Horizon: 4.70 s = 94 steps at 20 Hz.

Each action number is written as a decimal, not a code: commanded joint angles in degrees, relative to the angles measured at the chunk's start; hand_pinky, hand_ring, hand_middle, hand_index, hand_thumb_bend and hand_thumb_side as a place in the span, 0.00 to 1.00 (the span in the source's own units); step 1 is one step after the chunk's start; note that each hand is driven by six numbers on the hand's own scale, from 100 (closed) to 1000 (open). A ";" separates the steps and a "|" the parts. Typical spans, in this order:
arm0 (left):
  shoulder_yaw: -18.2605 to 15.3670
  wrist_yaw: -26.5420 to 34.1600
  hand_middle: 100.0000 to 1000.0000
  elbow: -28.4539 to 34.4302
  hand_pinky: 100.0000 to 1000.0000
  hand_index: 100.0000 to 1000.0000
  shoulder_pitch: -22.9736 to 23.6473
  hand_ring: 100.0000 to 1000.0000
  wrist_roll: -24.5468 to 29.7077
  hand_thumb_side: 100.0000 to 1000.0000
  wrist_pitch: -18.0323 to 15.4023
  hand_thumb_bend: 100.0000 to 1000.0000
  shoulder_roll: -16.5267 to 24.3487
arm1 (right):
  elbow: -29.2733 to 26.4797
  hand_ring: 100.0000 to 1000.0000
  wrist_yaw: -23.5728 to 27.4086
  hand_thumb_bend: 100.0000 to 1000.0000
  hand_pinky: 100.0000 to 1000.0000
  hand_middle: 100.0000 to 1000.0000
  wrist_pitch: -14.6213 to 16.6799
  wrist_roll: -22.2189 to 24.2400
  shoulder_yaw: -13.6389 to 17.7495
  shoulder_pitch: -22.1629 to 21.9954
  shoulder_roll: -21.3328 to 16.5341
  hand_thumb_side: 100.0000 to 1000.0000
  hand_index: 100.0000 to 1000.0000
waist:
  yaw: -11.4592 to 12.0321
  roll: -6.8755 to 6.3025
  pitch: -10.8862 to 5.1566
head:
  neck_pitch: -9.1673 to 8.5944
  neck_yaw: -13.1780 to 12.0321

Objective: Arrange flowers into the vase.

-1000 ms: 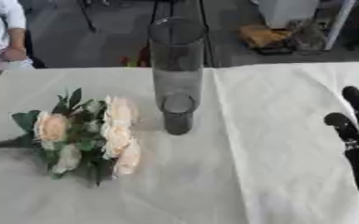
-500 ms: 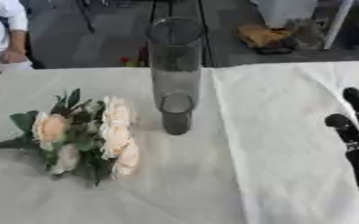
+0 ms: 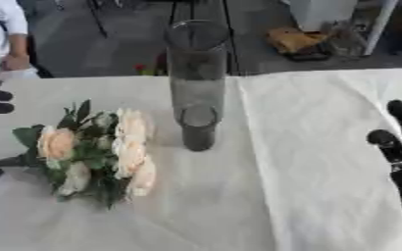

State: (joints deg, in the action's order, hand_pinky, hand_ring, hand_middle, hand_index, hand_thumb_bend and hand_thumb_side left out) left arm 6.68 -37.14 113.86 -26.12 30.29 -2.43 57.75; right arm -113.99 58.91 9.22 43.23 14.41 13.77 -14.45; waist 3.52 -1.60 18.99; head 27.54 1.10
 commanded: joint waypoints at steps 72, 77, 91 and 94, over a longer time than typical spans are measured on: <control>5.00 -12.20 0.97 -17.64 0.82 1.00 -8.24 0.95 8.31 0.55 6.54 0.31 -2.05 | -0.60 0.91 -2.02 0.00 0.76 0.57 -0.77 2.01 -0.46 1.30 0.60 0.92 0.88 | -2.89 0.07 0.92 | -3.96 -3.09; 5.08 -11.95 0.97 -18.90 0.82 1.00 -8.65 0.95 7.87 0.56 6.90 0.29 -2.62 | -0.60 0.91 -2.22 0.00 0.76 0.57 -0.67 2.18 -0.47 1.27 0.79 0.92 0.88 | -2.95 0.24 1.06 | -4.02 -3.23; 5.60 -11.71 0.97 -22.23 0.82 1.00 -10.08 0.95 6.33 0.55 7.09 0.26 -4.23 | -0.60 0.91 -2.59 0.00 0.77 0.57 -0.48 2.66 -0.54 1.26 1.13 0.92 0.89 | -3.17 0.45 1.41 | -4.26 -3.38; 5.72 -12.52 0.96 -22.92 0.82 1.00 -10.38 0.95 5.89 0.54 6.69 0.27 -4.54 | -0.60 0.91 -2.62 0.00 0.77 0.57 -0.44 2.72 -0.55 1.28 1.15 0.92 0.89 | -3.28 0.45 1.49 | -4.34 -3.43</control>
State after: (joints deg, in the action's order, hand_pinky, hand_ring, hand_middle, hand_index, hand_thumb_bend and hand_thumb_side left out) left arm 12.80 -49.17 90.84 -35.62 36.58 4.41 51.90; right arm -113.99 56.48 8.67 45.76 13.72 14.61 -12.84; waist 0.30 -1.08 21.47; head 24.01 -2.21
